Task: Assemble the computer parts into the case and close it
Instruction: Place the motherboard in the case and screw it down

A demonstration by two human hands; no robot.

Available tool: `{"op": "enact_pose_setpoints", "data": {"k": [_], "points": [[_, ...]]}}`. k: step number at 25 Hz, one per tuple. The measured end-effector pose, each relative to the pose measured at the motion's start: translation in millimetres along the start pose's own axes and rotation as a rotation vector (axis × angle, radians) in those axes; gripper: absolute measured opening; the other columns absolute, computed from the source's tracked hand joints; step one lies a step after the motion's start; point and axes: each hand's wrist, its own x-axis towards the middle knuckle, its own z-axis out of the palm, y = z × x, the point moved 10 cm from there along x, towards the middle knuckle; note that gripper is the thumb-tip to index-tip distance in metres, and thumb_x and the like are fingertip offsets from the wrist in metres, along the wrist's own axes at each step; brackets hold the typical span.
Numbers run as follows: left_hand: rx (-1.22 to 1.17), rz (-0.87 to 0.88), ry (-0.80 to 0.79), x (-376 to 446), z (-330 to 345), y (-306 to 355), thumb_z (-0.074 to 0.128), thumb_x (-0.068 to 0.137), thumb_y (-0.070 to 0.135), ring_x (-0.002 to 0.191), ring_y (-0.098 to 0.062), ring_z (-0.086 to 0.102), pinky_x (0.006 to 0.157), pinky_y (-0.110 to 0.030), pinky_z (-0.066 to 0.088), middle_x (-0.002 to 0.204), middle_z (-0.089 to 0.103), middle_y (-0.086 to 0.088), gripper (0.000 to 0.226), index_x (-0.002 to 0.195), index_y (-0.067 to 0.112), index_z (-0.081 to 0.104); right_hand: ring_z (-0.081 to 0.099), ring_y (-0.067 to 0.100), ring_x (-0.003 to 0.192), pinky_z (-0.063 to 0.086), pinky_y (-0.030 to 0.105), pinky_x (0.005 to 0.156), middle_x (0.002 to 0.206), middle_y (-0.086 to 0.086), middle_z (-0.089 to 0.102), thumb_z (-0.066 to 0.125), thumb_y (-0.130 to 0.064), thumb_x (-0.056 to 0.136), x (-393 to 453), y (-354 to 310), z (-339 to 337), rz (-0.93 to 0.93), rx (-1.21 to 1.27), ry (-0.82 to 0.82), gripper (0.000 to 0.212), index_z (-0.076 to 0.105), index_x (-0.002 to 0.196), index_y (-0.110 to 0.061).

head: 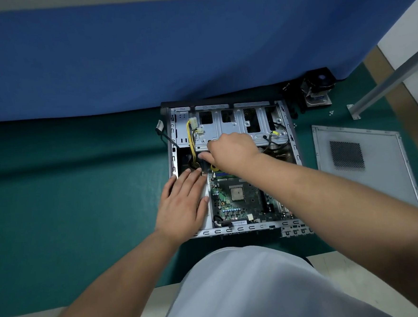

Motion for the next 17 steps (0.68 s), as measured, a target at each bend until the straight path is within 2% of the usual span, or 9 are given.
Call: {"op": "enact_pose_setpoints", "data": {"k": [2, 4, 6, 8, 10, 12, 14, 16, 17], "points": [[-0.035, 0.035, -0.001, -2, -1, 0, 0.044, 0.101, 0.04, 0.145, -0.026, 0.04, 0.122, -0.047, 0.025, 0.152, 0.05, -0.001, 0.051, 0.147, 0.019, 0.054, 0.064, 0.035, 0.1, 0.04, 0.036, 0.068, 0.115, 0.011, 0.063, 0.047, -0.065, 0.098, 1, -1, 7, -0.033, 0.039, -0.069, 0.053, 0.06, 0.122, -0.019], [-0.05, 0.11, -0.035, -8, 0, 0, 0.044, 0.101, 0.042, 0.146, -0.026, 0.038, 0.123, -0.047, 0.024, 0.155, 0.047, 0.0, 0.053, 0.149, 0.021, 0.052, 0.061, 0.035, 0.103, 0.049, 0.039, 0.075, 0.129, 0.008, 0.049, 0.065, -0.041, 0.097, -5, -4, 13, -0.184, 0.095, -0.186, 0.039, 0.055, 0.131, -0.026], [-0.031, 0.207, -0.084, -16, 4, 4, 0.041, 0.102, 0.046, 0.151, -0.025, 0.032, 0.125, -0.049, 0.021, 0.161, 0.041, 0.002, 0.056, 0.154, 0.023, 0.046, 0.06, 0.034, 0.102, 0.051, 0.039, 0.075, 0.126, 0.005, 0.048, 0.061, -0.016, 0.097, -10, -1, 14, -0.244, 0.081, -0.213, 0.03, 0.061, 0.125, -0.029], [-0.004, 0.231, -0.1, -19, 6, 3, 0.041, 0.102, 0.048, 0.153, -0.025, 0.029, 0.125, -0.051, 0.019, 0.163, 0.037, 0.003, 0.056, 0.155, 0.028, 0.044, 0.061, 0.035, 0.1, 0.046, 0.036, 0.071, 0.117, 0.009, 0.058, 0.051, -0.029, 0.104, -5, 3, 9, -0.166, 0.071, -0.142, 0.022, 0.064, 0.12, -0.024], [0.022, 0.205, -0.083, -19, 5, 3, 0.042, 0.102, 0.048, 0.153, -0.026, 0.03, 0.124, -0.056, 0.017, 0.163, 0.039, 0.004, 0.052, 0.151, 0.034, 0.048, 0.062, 0.036, 0.1, 0.041, 0.036, 0.07, 0.111, 0.013, 0.063, 0.036, -0.053, 0.107, -1, 7, 8, -0.053, 0.069, -0.132, 0.046, 0.065, 0.118, -0.019], [0.056, 0.207, -0.085, -19, 7, 5, 0.041, 0.102, 0.049, 0.154, -0.027, 0.027, 0.124, -0.059, 0.015, 0.163, 0.038, 0.004, 0.05, 0.151, 0.037, 0.049, 0.061, 0.035, 0.104, 0.041, 0.037, 0.072, 0.117, 0.013, 0.06, 0.04, -0.062, 0.103, 1, 6, 12, -0.052, 0.069, -0.181, 0.054, 0.062, 0.123, -0.018], [0.068, 0.215, -0.104, -19, 10, 5, 0.038, 0.103, 0.05, 0.157, -0.027, 0.02, 0.124, -0.059, 0.015, 0.166, 0.033, 0.003, 0.052, 0.153, 0.037, 0.045, 0.06, 0.035, 0.106, 0.047, 0.038, 0.075, 0.127, 0.01, 0.051, 0.06, -0.045, 0.1, -4, 1, 12, -0.16, 0.075, -0.249, 0.041, 0.056, 0.133, -0.022], [0.071, 0.212, -0.12, -18, 11, 5, 0.035, 0.104, 0.05, 0.158, -0.027, 0.016, 0.124, -0.06, 0.016, 0.168, 0.029, 0.003, 0.053, 0.155, 0.036, 0.042, 0.06, 0.033, 0.103, 0.046, 0.037, 0.072, 0.128, 0.008, 0.05, 0.06, -0.016, 0.098, -9, -3, 14, -0.23, 0.045, -0.266, 0.038, 0.058, 0.134, -0.027], [0.079, 0.209, -0.125, -18, 12, 5, 0.035, 0.104, 0.05, 0.158, -0.027, 0.015, 0.124, -0.06, 0.016, 0.168, 0.027, 0.003, 0.054, 0.156, 0.036, 0.04, 0.06, 0.032, 0.098, 0.045, 0.036, 0.07, 0.123, 0.008, 0.054, 0.057, -0.013, 0.098, -10, -3, 13, -0.212, 0.033, -0.235, 0.034, 0.06, 0.13, -0.025]]}}
